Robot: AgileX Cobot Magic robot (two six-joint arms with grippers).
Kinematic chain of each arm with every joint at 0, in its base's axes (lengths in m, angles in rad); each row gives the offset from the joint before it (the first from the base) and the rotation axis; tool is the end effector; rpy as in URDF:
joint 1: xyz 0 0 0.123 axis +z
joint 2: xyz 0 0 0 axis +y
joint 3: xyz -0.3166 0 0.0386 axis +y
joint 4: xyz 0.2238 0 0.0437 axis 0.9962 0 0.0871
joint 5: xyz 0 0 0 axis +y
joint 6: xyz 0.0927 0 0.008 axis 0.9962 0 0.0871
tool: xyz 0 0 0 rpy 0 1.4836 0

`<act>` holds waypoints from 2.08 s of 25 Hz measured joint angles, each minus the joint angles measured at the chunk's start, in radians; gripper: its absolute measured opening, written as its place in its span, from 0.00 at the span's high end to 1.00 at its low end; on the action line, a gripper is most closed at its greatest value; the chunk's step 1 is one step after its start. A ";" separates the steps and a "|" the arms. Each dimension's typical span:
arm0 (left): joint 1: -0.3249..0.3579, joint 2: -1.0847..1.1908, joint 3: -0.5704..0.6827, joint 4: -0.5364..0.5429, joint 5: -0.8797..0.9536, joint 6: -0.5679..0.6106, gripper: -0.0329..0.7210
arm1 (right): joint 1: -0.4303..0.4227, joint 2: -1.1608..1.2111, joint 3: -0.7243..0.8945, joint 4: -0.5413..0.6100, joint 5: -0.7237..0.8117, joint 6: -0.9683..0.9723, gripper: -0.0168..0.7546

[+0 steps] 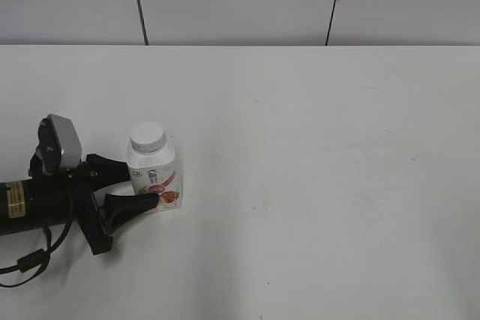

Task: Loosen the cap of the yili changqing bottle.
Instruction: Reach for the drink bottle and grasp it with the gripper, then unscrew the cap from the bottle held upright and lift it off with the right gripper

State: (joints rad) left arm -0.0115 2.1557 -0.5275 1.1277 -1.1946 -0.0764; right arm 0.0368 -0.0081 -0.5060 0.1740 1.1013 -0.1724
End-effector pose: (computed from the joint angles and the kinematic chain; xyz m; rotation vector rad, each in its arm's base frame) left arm 0.2749 -0.0813 0.1066 1.0371 1.7279 -0.7712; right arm -0.0631 0.0121 0.2635 -0.2288 2.0478 0.1252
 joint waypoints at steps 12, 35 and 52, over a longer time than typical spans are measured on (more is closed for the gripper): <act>0.000 0.000 0.000 0.001 0.002 0.002 0.42 | 0.000 0.172 -0.067 0.006 0.000 0.000 0.22; 0.000 0.000 0.000 0.005 0.002 0.002 0.42 | 0.000 1.161 -0.572 0.020 0.108 0.041 0.26; 0.000 0.000 0.000 0.007 0.002 0.002 0.43 | 0.049 1.591 -0.895 0.060 0.113 0.077 0.41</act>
State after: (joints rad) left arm -0.0115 2.1557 -0.5275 1.1348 -1.1928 -0.0746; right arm 0.0861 1.5825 -1.4008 0.2339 1.2141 -0.0958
